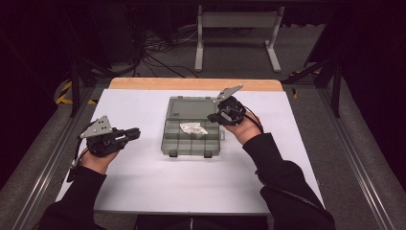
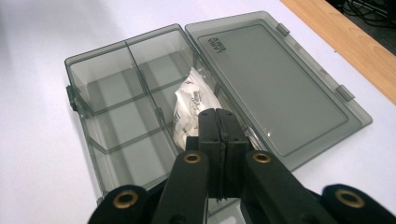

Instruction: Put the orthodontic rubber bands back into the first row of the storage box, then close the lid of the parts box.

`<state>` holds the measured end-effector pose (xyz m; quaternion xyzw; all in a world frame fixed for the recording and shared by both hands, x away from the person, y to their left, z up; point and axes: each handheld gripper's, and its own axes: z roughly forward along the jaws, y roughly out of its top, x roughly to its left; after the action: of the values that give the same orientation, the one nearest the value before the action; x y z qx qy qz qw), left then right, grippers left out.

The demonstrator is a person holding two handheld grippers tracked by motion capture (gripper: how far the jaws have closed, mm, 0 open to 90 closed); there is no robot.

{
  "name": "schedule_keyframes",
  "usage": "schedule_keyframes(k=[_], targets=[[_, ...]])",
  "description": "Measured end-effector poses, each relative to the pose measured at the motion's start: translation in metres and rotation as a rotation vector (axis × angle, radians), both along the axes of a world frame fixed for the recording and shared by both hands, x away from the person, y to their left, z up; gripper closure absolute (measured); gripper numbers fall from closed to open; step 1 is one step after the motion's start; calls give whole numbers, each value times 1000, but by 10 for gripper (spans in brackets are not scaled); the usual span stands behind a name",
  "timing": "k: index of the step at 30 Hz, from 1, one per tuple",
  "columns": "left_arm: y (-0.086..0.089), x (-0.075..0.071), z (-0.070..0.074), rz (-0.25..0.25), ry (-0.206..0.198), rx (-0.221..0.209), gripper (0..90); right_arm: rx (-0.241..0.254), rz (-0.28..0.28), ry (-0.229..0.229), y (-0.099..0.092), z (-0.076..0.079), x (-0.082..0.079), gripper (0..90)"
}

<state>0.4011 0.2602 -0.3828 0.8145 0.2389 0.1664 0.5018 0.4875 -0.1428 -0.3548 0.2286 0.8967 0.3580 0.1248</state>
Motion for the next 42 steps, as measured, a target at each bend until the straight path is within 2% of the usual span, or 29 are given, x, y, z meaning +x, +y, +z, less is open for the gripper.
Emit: schedule_keyframes(k=[1, 6, 8, 11, 19, 23, 26, 29, 32, 39, 42], targets=[[-1, 2, 1, 4, 2, 5, 895, 2, -3, 1, -3, 1, -1, 898], [-7, 17, 4, 16, 46, 39, 897, -4, -17, 1, -8, 3, -1, 898], [-9, 22, 6, 27, 55, 41, 897, -4, -21, -3, -9, 3, 0, 898], [-11, 32, 9, 43, 103, 38, 897, -5, -20, -4, -11, 3, 3, 898], [-18, 57, 11, 58, 139, 65, 897, -12, -35, 7, -14, 1, 15, 889], [-18, 69, 8, 79, 165, 49, 897, -18, -47, 11, -16, -1, 23, 887], [-21, 77, 7, 83, 177, 58, 897, -16, -59, 21, -18, -3, 28, 887], [-23, 86, 6, 88, 208, 58, 897, -17, -70, 26, -20, -5, 33, 887], [-26, 91, 6, 94, 211, 62, 897, -25, -77, 29, -21, -6, 38, 887], [-33, 109, 10, 103, 212, 104, 897, -39, -89, 37, -21, -8, 51, 887], [-34, 115, 12, 100, 220, 104, 897, -39, -97, 42, -22, -9, 55, 887]])
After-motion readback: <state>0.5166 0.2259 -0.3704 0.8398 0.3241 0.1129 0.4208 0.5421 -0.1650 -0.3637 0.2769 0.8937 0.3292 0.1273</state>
